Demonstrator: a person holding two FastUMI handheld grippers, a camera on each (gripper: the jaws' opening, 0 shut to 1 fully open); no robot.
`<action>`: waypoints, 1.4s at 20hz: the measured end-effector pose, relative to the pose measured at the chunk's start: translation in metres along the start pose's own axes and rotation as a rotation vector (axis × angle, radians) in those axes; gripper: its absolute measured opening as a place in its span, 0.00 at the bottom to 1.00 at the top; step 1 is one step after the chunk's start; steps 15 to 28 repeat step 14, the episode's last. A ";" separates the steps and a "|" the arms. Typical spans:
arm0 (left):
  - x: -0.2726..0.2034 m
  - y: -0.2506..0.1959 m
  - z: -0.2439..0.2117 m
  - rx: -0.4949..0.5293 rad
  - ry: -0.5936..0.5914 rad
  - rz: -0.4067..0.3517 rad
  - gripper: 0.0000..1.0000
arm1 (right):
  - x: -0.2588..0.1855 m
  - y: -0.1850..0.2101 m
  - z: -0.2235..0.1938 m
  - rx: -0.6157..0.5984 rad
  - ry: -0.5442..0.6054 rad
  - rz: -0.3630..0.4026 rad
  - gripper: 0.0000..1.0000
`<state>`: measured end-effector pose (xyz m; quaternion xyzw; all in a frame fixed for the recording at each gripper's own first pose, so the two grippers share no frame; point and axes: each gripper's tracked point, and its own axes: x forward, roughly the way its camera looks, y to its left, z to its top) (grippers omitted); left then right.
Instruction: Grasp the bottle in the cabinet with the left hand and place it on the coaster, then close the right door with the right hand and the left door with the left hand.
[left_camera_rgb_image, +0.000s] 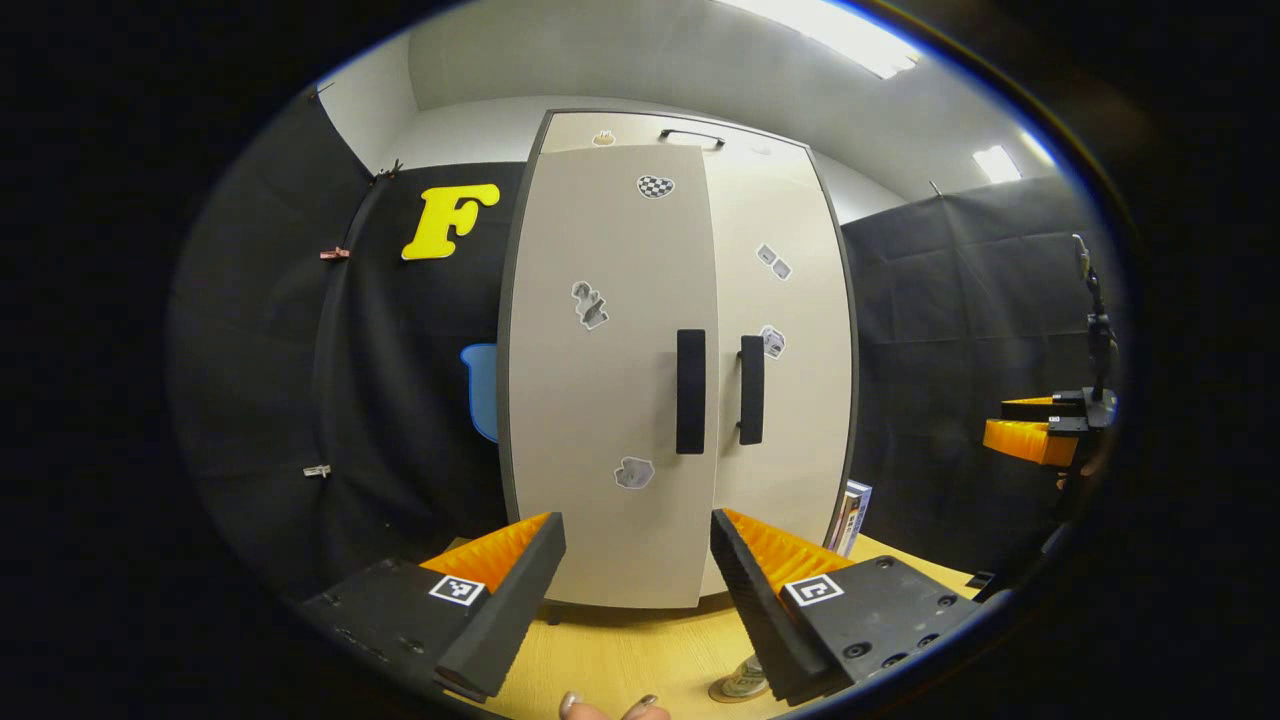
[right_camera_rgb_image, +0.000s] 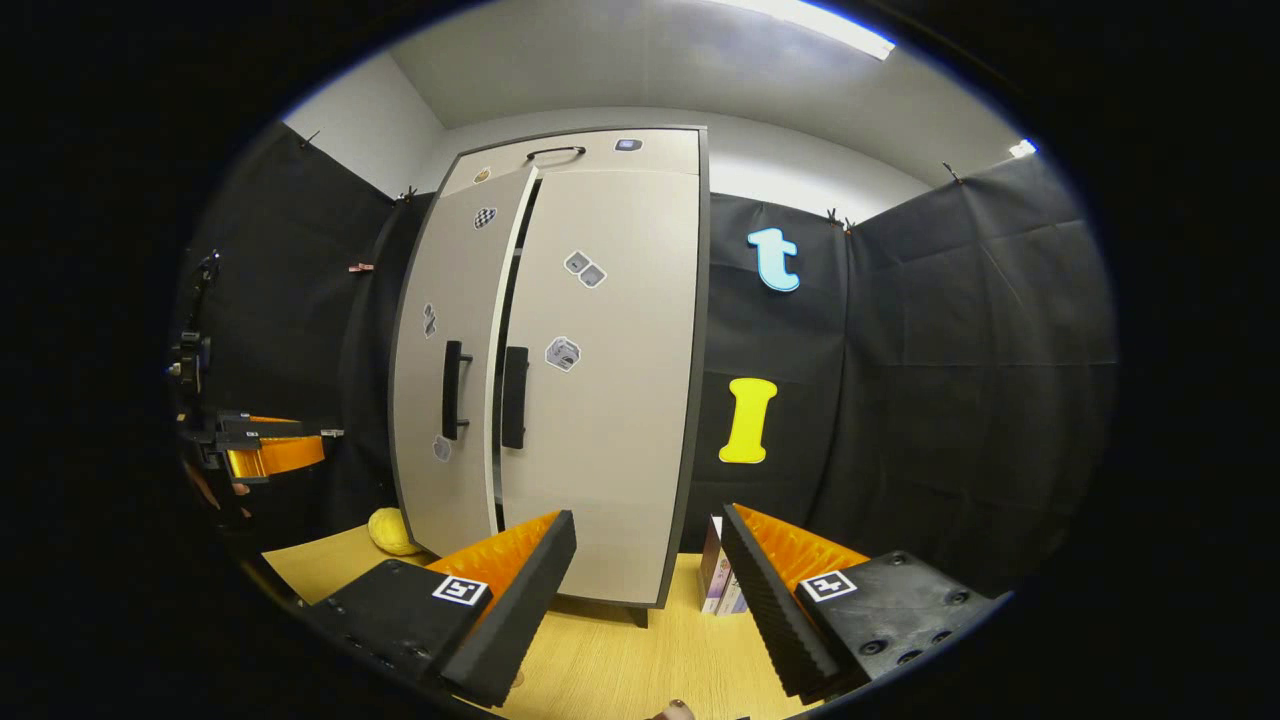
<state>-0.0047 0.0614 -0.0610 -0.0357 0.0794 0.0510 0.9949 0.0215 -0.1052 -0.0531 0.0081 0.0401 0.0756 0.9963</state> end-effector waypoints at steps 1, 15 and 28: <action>0.000 0.001 0.000 0.000 0.000 0.002 0.93 | 0.000 0.000 0.000 -0.001 0.000 -0.001 0.97; 0.003 0.002 0.003 0.037 -0.014 0.012 0.93 | 0.001 0.004 -0.001 -0.004 0.007 -0.010 0.97; 0.003 0.002 0.003 0.037 -0.014 0.012 0.93 | 0.001 0.004 -0.001 -0.004 0.007 -0.010 0.97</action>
